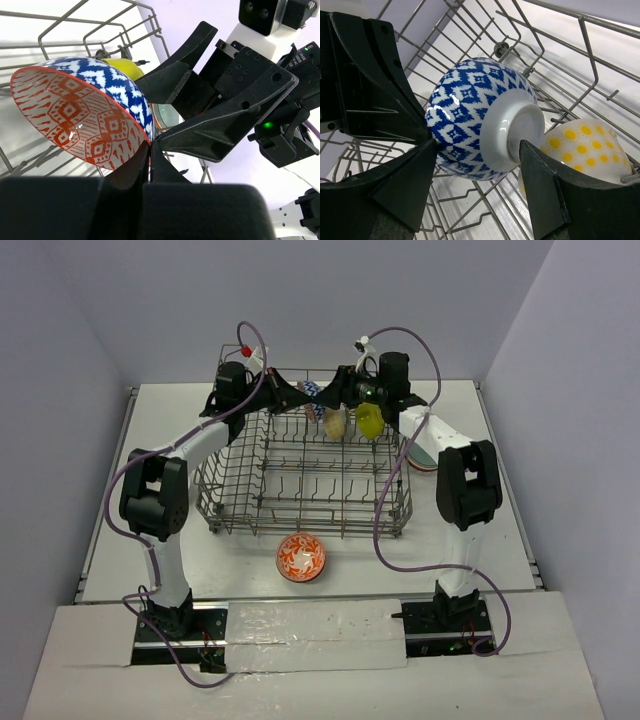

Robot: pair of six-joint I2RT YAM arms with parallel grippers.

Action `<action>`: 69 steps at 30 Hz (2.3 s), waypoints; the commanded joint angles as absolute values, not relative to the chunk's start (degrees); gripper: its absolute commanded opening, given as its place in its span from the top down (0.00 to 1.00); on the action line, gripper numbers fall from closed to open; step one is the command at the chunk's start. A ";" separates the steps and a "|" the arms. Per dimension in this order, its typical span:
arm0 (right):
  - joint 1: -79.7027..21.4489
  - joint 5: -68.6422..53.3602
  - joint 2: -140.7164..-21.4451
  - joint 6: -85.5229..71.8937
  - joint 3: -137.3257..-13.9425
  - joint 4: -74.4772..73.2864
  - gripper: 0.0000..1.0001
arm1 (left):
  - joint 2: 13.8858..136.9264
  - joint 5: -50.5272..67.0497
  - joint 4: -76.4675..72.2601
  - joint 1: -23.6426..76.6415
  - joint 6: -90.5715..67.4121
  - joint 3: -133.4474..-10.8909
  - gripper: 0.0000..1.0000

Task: Load the bowls into the dish rack
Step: Insert the bowl into the dish rack.

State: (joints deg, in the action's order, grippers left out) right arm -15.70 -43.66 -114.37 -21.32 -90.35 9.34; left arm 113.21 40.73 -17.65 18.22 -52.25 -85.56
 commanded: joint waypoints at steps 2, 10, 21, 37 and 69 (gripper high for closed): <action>-16.43 -46.23 -110.39 -20.83 -92.20 9.58 0.26 | 112.24 43.15 -21.36 19.95 -50.98 -90.17 1.00; -16.35 -46.58 -109.86 -20.74 -92.11 9.49 0.26 | 112.33 43.77 -20.74 20.30 -50.63 -90.88 1.00; -16.44 -47.72 -109.86 -22.50 -91.14 12.04 0.26 | 113.20 47.02 -12.66 20.21 -45.36 -95.36 1.00; -17.14 -49.66 -107.49 -23.38 -89.65 13.45 0.26 | 110.65 53.00 -1.06 16.96 -36.83 -96.76 1.00; -17.49 -50.19 -107.67 -22.06 -86.57 13.80 0.36 | 117.33 58.36 3.42 14.85 -31.55 -103.27 1.00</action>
